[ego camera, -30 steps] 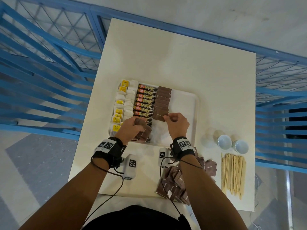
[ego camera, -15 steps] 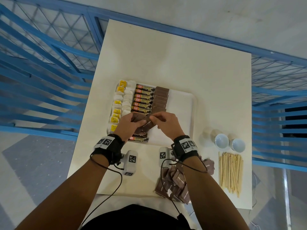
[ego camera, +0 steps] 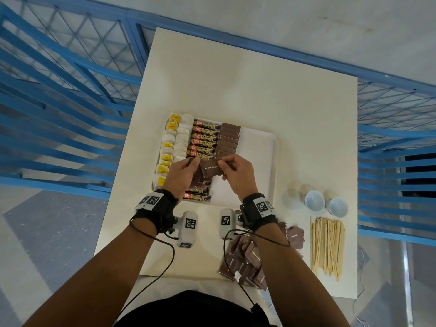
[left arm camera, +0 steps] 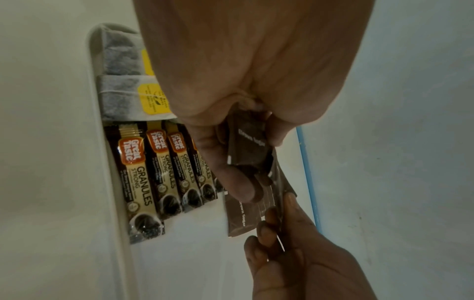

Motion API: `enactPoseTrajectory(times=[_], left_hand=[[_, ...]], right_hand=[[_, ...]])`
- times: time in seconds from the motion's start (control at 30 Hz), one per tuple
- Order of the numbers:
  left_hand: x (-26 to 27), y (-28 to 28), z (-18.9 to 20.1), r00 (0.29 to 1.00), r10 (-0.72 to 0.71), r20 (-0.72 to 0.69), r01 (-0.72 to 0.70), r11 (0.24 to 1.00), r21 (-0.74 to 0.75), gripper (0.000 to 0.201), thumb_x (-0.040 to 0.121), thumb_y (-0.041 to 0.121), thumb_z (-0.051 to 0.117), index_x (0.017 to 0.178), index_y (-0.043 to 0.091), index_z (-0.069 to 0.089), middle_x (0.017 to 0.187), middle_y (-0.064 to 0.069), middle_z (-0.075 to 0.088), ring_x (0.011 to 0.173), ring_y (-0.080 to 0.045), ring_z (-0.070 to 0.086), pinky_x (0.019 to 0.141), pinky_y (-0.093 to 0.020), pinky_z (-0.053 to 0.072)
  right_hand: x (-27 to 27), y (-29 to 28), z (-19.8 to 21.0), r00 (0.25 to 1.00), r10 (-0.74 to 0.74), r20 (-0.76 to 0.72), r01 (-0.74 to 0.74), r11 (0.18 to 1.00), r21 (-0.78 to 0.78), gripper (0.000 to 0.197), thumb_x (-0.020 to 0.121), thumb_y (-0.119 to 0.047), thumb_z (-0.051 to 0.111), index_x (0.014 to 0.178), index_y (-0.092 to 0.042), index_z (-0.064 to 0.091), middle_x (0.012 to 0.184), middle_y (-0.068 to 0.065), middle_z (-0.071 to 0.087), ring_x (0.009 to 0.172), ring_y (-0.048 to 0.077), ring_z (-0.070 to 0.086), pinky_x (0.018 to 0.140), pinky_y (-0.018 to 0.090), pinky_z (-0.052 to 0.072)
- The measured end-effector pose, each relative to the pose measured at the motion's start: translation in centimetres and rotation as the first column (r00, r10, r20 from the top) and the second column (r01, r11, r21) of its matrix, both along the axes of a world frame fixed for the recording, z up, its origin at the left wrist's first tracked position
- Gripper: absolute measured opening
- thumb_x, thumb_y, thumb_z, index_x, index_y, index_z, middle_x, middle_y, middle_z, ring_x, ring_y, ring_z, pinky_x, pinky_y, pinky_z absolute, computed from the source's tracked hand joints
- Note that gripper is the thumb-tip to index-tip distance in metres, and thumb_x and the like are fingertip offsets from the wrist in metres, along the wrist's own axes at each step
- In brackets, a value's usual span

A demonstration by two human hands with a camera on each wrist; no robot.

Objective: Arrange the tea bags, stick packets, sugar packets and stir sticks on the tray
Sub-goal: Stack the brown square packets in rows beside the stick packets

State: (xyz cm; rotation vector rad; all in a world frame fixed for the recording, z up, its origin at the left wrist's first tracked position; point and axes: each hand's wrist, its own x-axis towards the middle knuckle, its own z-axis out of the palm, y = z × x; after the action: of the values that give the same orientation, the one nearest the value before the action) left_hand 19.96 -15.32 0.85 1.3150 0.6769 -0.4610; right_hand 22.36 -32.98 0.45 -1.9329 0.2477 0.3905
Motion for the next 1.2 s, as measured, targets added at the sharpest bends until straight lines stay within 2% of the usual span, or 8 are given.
enactPoseTrajectory(times=[0.13,0.27,0.43,0.53,0.7,0.87,1.03,1.2], left_hand=[[-0.2,-0.1,0.1,0.999,-0.006,-0.044,0.004,0.999,-0.049,0.032,0.098,0.035,0.066,0.116,0.008,0.07,0.102,-0.016,0.076,0.085,-0.031,0.076,0.074,-0.047,0.063],[-0.6,0.0,-0.1,0.995,-0.1,0.017,0.1,0.995,0.001,0.03,0.089,0.015,0.077,0.115,0.004,0.067,0.101,-0.017,0.076,0.084,-0.029,0.076,0.078,-0.048,0.063],[-0.6,0.1,-0.5,0.992,-0.121,0.04,0.12,0.992,0.043,0.02,0.087,0.004,0.077,0.104,0.006,0.067,0.082,-0.008,0.076,0.076,-0.026,0.074,0.072,-0.043,0.064],[-0.7,0.1,-0.6,0.991,-0.133,0.03,0.131,0.989,0.062,0.022,0.088,0.005,0.077,0.108,0.006,0.068,0.086,-0.008,0.076,0.075,-0.024,0.075,0.068,-0.039,0.064],[-0.6,0.4,-0.8,0.996,-0.09,-0.016,0.09,0.994,0.054,0.018,0.098,0.004,0.063,0.116,0.003,0.065,0.094,-0.015,0.075,0.077,-0.027,0.074,0.068,-0.041,0.064],[-0.6,0.8,-0.7,0.995,-0.088,-0.047,0.091,0.994,0.066,0.019,0.099,0.001,0.06,0.117,0.004,0.064,0.095,-0.011,0.073,0.074,-0.024,0.073,0.059,-0.035,0.063],[-0.7,0.9,-0.6,0.995,-0.094,-0.035,0.096,0.993,0.075,0.017,0.099,0.002,0.06,0.115,0.007,0.065,0.095,-0.011,0.072,0.072,-0.022,0.073,0.058,-0.033,0.062],[-0.8,0.8,-0.6,0.996,-0.089,-0.026,0.091,0.993,0.08,0.015,0.099,0.002,0.061,0.112,0.007,0.065,0.094,-0.011,0.071,0.07,-0.022,0.072,0.06,-0.035,0.063]], right_hand=[[-0.1,0.0,-0.2,0.998,-0.052,0.018,0.053,0.999,-0.006,0.003,0.095,-0.013,0.066,0.093,-0.016,0.066,0.083,0.004,0.074,0.058,0.009,0.062,0.067,0.031,0.058],[-0.3,-0.2,-0.3,0.998,-0.067,0.006,0.067,0.998,-0.013,0.005,0.097,-0.018,0.064,0.092,-0.017,0.067,0.079,0.002,0.073,0.058,0.009,0.063,0.068,0.031,0.057],[-0.8,-1.0,-0.6,0.998,0.004,-0.056,-0.006,0.999,-0.033,0.015,0.093,-0.03,0.07,0.1,-0.016,0.071,0.084,-0.001,0.074,0.064,0.01,0.066,0.066,0.021,0.053],[-1.2,-1.4,-0.9,0.994,0.079,-0.076,-0.082,0.996,-0.037,0.015,0.089,-0.028,0.076,0.098,-0.017,0.073,0.082,-0.003,0.074,0.065,0.008,0.066,0.065,0.015,0.051],[-1.1,-2.4,-2.2,0.994,-0.065,-0.082,0.049,0.982,-0.182,0.014,0.085,-0.029,0.078,0.093,-0.018,0.074,0.084,-0.006,0.074,0.079,0.012,0.068,0.073,0.021,0.051],[-1.2,-2.1,-2.9,0.992,-0.098,-0.085,0.067,0.949,-0.309,0.015,0.088,-0.029,0.075,0.094,-0.015,0.073,0.082,-0.005,0.069,0.076,0.013,0.059,0.062,0.012,0.038],[-0.9,-1.4,-3.8,0.988,-0.145,-0.055,0.114,0.922,-0.371,0.019,0.085,-0.032,0.077,0.094,-0.016,0.074,0.09,-0.001,0.071,0.082,0.018,0.062,0.077,0.027,0.046],[-0.9,-1.1,-3.6,0.981,-0.192,-0.035,0.168,0.924,-0.343,0.023,0.081,-0.03,0.081,0.095,-0.015,0.072,0.08,-0.008,0.069,0.078,0.011,0.063,0.073,0.022,0.047]])
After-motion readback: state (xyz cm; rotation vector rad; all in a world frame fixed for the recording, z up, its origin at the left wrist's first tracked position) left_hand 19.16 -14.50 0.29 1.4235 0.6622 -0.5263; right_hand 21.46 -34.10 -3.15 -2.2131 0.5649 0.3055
